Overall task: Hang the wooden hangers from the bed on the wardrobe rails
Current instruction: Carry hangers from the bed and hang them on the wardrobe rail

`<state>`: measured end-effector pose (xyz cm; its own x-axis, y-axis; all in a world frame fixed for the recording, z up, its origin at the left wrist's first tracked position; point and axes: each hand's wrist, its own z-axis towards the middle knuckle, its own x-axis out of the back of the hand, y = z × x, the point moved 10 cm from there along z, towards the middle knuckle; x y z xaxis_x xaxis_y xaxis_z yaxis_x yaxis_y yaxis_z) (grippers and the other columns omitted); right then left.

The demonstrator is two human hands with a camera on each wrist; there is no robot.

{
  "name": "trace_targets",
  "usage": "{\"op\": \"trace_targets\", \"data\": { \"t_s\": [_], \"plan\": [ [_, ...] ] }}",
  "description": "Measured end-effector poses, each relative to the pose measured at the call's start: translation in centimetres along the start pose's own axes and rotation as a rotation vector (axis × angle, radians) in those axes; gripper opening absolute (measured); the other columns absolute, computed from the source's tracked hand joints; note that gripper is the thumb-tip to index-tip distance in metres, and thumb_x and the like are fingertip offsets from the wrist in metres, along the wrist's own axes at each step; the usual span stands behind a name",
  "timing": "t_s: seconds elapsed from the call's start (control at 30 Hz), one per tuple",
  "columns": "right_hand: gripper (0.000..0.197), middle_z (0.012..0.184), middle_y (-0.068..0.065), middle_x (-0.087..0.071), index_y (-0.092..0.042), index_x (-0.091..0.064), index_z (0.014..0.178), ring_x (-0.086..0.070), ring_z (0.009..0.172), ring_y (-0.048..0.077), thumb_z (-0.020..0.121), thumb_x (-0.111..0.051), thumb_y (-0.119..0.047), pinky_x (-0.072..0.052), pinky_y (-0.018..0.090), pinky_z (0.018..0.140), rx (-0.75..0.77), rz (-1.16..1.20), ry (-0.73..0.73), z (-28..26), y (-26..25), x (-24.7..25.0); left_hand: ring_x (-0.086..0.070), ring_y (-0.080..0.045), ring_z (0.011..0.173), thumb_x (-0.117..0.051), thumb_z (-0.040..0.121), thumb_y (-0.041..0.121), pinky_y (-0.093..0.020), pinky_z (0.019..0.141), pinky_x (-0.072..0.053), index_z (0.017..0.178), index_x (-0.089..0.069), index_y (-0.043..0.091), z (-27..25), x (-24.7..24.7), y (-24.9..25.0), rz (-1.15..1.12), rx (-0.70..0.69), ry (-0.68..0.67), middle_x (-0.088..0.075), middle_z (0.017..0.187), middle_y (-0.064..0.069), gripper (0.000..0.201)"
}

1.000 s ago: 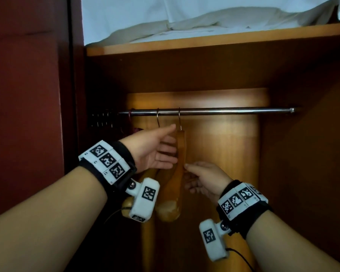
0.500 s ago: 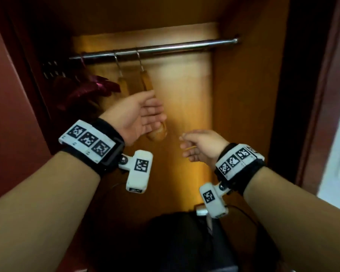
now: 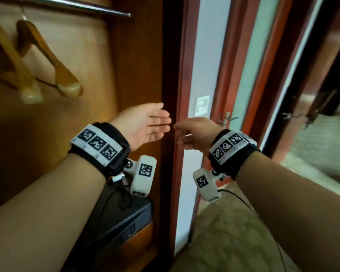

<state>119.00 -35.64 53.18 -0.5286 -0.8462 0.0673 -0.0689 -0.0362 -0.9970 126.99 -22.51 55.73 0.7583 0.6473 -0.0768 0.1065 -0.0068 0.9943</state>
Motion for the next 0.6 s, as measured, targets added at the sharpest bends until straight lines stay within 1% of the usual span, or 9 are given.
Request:
{"op": "trace_targets", "data": {
  "t_s": [0.1,0.17,0.27,0.33,0.4,0.47,0.53,0.6],
  "plan": [
    [0.014,0.074,0.008,-0.063,-0.007,-0.065,0.101,-0.06,0.058,0.022,0.09,-0.063,-0.016,-0.043,0.026,0.053,0.011,-0.012,0.142,-3.6,-0.8,6.8,-0.074,-0.021,0.096,-0.059,0.097,0.041,-0.032,0.079,-0.057,0.118,-0.069,0.009,-0.6,-6.8,0.7,0.029,-0.059,-0.122,-0.076,0.11,-0.006,0.039],
    [0.013,0.075,0.009,-0.063,-0.008,-0.066,0.099,-0.06,0.056,0.021,0.09,-0.063,-0.017,-0.043,0.027,0.053,0.024,-0.021,0.217,-6.2,-1.1,11.0,-0.074,-0.022,0.097,-0.06,0.097,0.041,-0.033,0.08,-0.057,0.119,-0.069,0.007,-0.8,-11.3,1.0,0.037,-0.078,-0.205,-0.076,0.111,-0.007,0.041],
    [0.013,0.075,0.007,-0.064,-0.009,-0.067,0.097,-0.061,0.06,0.022,0.09,-0.065,-0.02,-0.044,0.027,0.052,0.036,-0.039,0.316,-10.0,-1.1,16.9,-0.074,-0.024,0.094,-0.061,0.097,0.039,-0.034,0.079,-0.057,0.114,-0.07,0.007,-0.9,-17.6,1.0,0.025,-0.078,-0.313,-0.076,0.108,-0.01,0.037],
    [0.012,0.075,0.007,-0.064,-0.01,-0.067,0.096,-0.062,0.06,0.022,0.091,-0.064,-0.021,-0.045,0.028,0.055,0.038,-0.038,0.391,-13.0,-0.7,21.4,-0.074,-0.023,0.092,-0.061,0.097,0.038,-0.033,0.078,-0.056,0.111,-0.07,0.009,-1.0,-22.6,0.4,0.028,-0.061,-0.389,-0.076,0.107,-0.009,0.033],
    [0.012,0.074,0.006,-0.064,-0.009,-0.066,0.096,-0.062,0.06,0.021,0.092,-0.063,-0.02,-0.046,0.028,0.055,0.027,-0.028,0.444,-15.6,0.0,25.1,-0.074,-0.022,0.09,-0.061,0.097,0.037,-0.032,0.075,-0.056,0.109,-0.07,0.01,-0.9,-26.9,-0.4,0.029,-0.04,-0.438,-0.076,0.107,-0.008,0.031],
    [0.011,0.075,0.007,-0.063,-0.009,-0.065,0.096,-0.061,0.06,0.021,0.093,-0.062,-0.019,-0.046,0.027,0.052,0.014,-0.015,0.511,-19.2,1.1,29.6,-0.074,-0.02,0.088,-0.06,0.097,0.038,-0.03,0.07,-0.056,0.104,-0.07,0.013,-1.2,-32.6,-1.7,0.038,-0.005,-0.496,-0.076,0.105,-0.007,0.027],
    [0.011,0.076,0.008,-0.062,-0.007,-0.064,0.096,-0.06,0.06,0.022,0.093,-0.062,-0.017,-0.045,0.028,0.052,0.002,0.005,0.587,-23.5,2.3,34.4,-0.074,-0.019,0.084,-0.06,0.097,0.038,-0.029,0.069,-0.055,0.1,-0.07,0.014,-2.2,-39.0,-3.2,0.05,0.03,-0.561,-0.076,0.103,-0.006,0.026],
    [0.014,0.077,0.009,-0.062,-0.006,-0.063,0.102,-0.059,0.06,0.023,0.092,-0.062,-0.016,-0.045,0.029,0.053,-0.008,0.03,0.664,-28.2,3.6,39.6,-0.075,-0.018,0.084,-0.06,0.097,0.037,-0.028,0.069,-0.056,0.104,-0.07,0.013,-3.8,-45.8,-4.6,0.077,0.052,-0.626,-0.076,0.105,-0.006,0.027]
  ]
}}
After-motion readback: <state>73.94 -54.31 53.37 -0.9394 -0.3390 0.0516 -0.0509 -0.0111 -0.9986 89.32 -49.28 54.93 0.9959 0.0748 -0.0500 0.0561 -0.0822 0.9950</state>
